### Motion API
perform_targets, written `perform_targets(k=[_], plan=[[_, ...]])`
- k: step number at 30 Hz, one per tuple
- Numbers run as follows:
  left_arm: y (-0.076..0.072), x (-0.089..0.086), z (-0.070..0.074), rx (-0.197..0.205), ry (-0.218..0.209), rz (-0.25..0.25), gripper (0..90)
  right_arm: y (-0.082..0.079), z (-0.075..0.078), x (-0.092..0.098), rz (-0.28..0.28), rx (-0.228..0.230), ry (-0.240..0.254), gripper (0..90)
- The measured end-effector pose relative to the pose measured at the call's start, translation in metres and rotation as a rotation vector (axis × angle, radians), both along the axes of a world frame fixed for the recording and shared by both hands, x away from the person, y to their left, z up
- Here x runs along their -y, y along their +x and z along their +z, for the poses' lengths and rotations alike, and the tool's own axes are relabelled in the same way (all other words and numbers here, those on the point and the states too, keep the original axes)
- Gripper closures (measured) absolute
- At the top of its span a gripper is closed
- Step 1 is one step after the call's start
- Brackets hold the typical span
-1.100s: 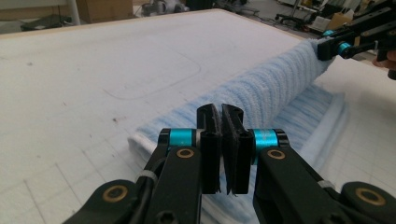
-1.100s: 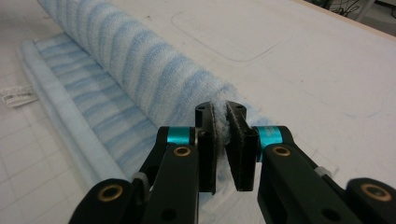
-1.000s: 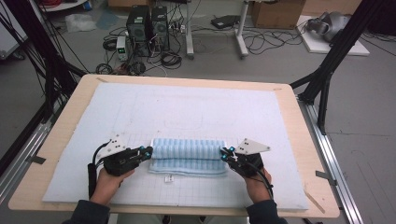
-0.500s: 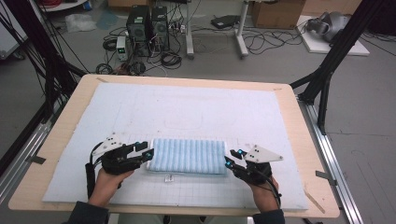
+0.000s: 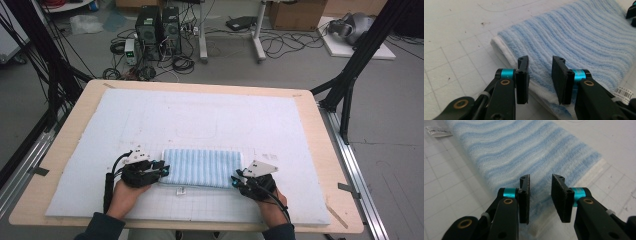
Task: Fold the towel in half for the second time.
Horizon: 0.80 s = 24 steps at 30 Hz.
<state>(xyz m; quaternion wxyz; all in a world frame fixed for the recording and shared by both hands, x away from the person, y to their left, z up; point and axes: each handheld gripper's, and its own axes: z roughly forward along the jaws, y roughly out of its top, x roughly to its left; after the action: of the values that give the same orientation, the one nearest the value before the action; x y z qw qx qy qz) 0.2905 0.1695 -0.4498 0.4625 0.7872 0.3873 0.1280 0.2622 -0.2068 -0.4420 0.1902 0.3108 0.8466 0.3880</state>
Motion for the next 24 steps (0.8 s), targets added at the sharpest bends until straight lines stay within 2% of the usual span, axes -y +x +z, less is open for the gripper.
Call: perform_targets(k=[1, 3, 6, 8, 9, 12, 15, 17, 18, 21, 24], plan=[[0.0, -0.001, 0.001, 0.005, -0.011, -0.003, 66.0, -0.002, 0.001, 0.002, -0.002, 0.004, -0.001, 67.0], [0.001, -0.006, 0.004, 0.029, -0.066, -0.022, 62.2, -0.005, 0.005, 0.007, -0.008, 0.018, 0.015, 65.1], [0.002, -0.014, 0.014, 0.099, -0.133, -0.034, 54.3, -0.008, 0.013, 0.017, -0.039, 0.039, 0.056, 59.4], [0.003, -0.02, 0.019, 0.128, -0.178, -0.054, 51.5, -0.008, 0.018, 0.025, -0.078, 0.055, 0.067, 50.3], [0.003, -0.022, 0.021, 0.144, -0.19, -0.049, 49.9, -0.007, 0.02, 0.029, -0.101, 0.06, 0.063, 45.4], [0.003, -0.03, 0.026, 0.199, -0.212, -0.028, 41.4, -0.007, 0.026, 0.039, -0.148, 0.077, 0.061, 35.7], [0.005, -0.037, 0.028, 0.219, -0.244, -0.006, 31.3, -0.003, 0.032, 0.05, -0.182, 0.086, 0.108, 25.7], [0.004, -0.04, 0.028, 0.24, -0.229, 0.005, 24.8, -0.001, 0.033, 0.056, -0.239, 0.097, 0.105, 14.4], [0.004, -0.042, 0.028, 0.246, -0.224, 0.011, 20.3, 0.001, 0.033, 0.059, -0.263, 0.102, 0.107, 11.6], [0.005, -0.046, 0.03, 0.259, -0.234, 0.023, 19.4, 0.003, 0.032, 0.066, -0.267, 0.108, 0.132, 11.6], [0.005, -0.048, 0.032, 0.265, -0.234, 0.035, 19.4, 0.001, 0.032, 0.07, -0.26, 0.12, 0.135, 11.4]])
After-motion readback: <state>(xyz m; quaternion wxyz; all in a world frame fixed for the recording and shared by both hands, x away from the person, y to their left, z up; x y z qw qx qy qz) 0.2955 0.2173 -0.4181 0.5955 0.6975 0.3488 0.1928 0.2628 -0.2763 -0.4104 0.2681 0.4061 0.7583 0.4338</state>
